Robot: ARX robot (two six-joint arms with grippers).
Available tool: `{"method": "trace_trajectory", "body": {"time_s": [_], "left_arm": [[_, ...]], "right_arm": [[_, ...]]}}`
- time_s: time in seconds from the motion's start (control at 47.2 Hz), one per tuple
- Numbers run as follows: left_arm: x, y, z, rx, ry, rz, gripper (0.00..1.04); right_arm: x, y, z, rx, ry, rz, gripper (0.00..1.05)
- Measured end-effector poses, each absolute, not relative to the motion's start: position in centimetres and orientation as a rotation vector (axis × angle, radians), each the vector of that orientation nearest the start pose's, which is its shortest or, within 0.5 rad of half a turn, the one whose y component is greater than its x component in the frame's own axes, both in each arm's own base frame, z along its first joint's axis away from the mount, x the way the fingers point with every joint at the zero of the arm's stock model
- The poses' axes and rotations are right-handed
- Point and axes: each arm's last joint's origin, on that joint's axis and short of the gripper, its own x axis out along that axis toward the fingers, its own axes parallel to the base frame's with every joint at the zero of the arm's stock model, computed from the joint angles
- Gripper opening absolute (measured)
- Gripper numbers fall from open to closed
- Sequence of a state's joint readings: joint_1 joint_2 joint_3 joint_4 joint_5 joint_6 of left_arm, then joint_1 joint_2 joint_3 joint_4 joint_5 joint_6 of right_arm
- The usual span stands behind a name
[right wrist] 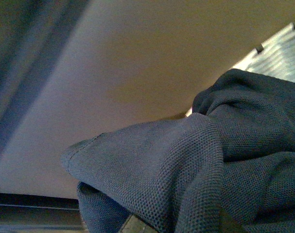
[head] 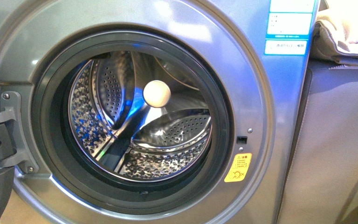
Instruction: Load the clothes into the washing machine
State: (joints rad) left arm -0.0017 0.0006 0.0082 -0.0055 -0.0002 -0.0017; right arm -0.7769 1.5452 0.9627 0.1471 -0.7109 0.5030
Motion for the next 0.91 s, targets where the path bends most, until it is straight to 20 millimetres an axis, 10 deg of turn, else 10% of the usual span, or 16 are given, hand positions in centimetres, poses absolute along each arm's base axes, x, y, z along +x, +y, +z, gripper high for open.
{"method": "trace_trajectory", "body": {"time_s": [0.55, 0.91], "left_arm": [[9.7, 0.0, 16.6, -0.002, -0.002, -0.002, 0.98], [9.7, 0.0, 16.6, -0.002, -0.002, -0.002, 0.98]], "right_arm": [[23.1, -18.7, 41.4, 0.542, -0.007, -0.041, 0.04], [21.8, -11.1, 53.4, 0.309, -0.177, 0.162, 0.04]]}}
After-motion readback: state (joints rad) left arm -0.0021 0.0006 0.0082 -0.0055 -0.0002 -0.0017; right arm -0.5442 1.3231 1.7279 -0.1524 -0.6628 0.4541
